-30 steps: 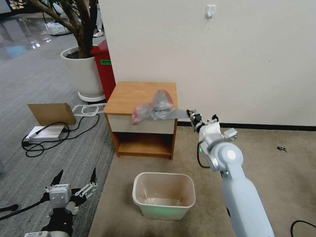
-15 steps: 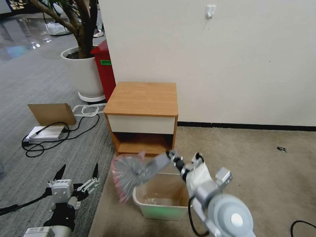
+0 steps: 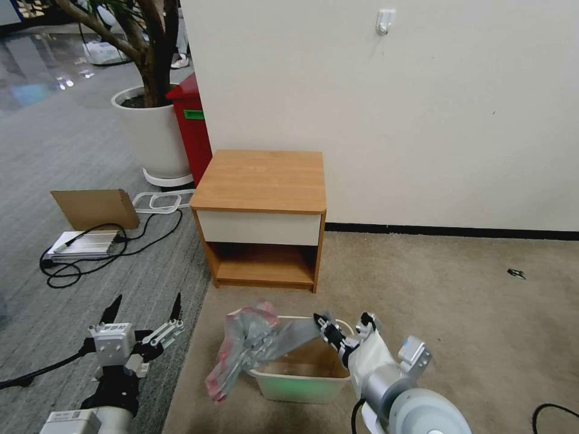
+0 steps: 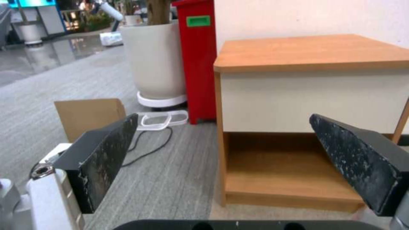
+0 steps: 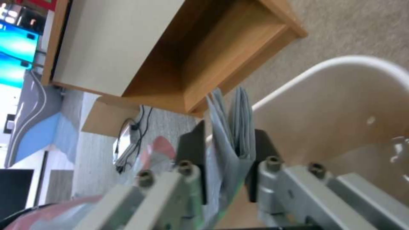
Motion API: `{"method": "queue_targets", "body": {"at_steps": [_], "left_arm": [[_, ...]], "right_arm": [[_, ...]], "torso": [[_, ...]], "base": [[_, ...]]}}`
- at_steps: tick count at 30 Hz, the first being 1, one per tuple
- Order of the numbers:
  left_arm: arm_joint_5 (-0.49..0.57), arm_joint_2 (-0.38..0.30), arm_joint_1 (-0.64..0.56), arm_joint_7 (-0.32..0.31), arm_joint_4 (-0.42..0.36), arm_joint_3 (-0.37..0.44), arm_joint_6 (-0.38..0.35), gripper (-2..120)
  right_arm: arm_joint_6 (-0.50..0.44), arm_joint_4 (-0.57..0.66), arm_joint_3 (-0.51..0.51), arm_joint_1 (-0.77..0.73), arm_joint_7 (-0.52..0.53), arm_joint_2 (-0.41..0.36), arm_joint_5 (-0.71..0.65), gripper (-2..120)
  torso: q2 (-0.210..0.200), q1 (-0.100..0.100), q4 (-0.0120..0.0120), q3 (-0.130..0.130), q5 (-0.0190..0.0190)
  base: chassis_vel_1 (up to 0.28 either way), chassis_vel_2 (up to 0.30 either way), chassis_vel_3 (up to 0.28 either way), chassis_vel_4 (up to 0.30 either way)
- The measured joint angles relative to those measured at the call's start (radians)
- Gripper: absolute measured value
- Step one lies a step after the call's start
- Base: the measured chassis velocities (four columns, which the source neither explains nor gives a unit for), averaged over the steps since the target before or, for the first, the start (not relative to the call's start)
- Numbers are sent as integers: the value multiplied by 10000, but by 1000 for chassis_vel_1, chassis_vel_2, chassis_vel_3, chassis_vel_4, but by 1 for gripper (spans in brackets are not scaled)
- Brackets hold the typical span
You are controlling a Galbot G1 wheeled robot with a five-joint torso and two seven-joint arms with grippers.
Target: Pick up the garbage bag from the table and place it over the trash can.
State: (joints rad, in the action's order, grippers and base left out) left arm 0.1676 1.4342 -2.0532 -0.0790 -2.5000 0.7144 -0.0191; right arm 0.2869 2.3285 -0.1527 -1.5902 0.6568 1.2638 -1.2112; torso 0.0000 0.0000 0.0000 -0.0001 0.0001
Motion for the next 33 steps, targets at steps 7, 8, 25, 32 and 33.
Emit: {"method": "queue_targets", "body": {"at_steps": [7, 8, 25, 32, 33], "left_arm": [[79, -68, 137, -12, 0, -13, -2, 100], [105, -92, 160, -16, 0, -13, -13, 100], [-217, -858, 567, -34, 136, -658, -796, 100], [-537, -1563, 1046, -79, 561, -1173, -1519, 100], [-574, -1636, 1141, -87, 646, -1288, -1591, 100]], "right_arm": [[-15, 368, -200, -332, 265, -162, 203, 45], [-20, 446, -250, -433, 282, -192, 285, 48], [-166, 1414, -1244, -1113, 286, -120, 1309, 100], [-258, 1471, -1387, -1366, 265, -91, 1731, 100], [-258, 1482, -1413, -1416, 261, -99, 1806, 100]], "torso": [[0, 0, 0, 1, 0], [0, 0, 1, 1, 0], [0, 0, 0, 1, -2], [0, 0, 0, 1, -1], [0, 0, 0, 1, -1]], "base": [[0, 0, 0, 0], [0, 0, 0, 0], [0, 0, 0, 0], [0, 0, 0, 0], [0, 0, 0, 0]]}}
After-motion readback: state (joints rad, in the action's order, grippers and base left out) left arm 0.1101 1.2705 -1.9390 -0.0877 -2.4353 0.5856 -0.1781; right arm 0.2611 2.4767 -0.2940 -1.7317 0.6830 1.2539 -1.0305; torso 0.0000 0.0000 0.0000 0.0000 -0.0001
